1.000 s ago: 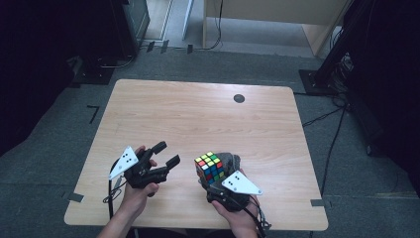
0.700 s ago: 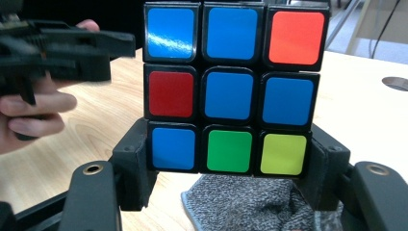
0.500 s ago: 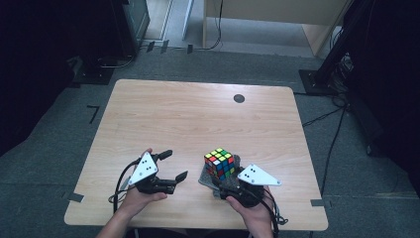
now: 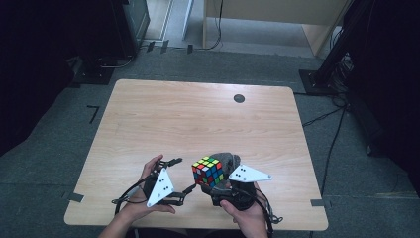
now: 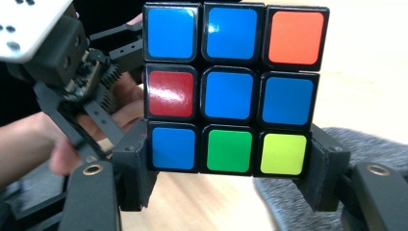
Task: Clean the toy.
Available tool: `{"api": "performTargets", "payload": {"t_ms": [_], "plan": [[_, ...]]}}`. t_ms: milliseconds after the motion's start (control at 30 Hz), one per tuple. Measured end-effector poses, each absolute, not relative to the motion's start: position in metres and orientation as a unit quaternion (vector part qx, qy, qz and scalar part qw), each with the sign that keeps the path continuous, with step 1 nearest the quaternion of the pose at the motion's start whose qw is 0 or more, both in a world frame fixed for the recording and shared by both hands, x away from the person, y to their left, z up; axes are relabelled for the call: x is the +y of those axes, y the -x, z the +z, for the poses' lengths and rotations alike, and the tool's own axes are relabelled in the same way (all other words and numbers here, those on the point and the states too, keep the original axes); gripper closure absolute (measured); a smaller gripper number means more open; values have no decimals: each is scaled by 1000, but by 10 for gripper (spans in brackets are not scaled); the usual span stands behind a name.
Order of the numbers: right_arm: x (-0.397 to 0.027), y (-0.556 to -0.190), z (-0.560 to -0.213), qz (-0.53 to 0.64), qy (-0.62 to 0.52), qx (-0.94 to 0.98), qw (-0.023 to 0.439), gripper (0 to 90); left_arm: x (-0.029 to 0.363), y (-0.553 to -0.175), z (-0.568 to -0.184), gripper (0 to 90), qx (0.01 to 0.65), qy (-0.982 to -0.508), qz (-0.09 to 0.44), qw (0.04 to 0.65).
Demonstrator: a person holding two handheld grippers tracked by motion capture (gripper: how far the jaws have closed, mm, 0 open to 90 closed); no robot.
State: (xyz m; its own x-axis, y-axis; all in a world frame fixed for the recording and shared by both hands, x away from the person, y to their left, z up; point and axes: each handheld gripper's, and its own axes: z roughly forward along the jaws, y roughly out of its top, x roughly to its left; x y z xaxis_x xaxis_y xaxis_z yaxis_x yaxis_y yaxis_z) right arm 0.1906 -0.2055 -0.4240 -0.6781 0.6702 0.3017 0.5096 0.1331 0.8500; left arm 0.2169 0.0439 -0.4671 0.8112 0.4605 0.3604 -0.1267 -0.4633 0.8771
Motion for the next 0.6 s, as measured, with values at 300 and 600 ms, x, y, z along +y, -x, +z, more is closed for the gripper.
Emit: {"api": "performTargets", "payload": {"t_ms": [300, 600], "plan": [[-197, -191, -424, 515, -395, 760, 38, 337, 39, -209, -463, 164, 76, -796, 298, 521], [-188, -197, -423, 485, -409, 772, -31, 337, 33, -203, -466, 229, 56, -792, 311, 523]]}}
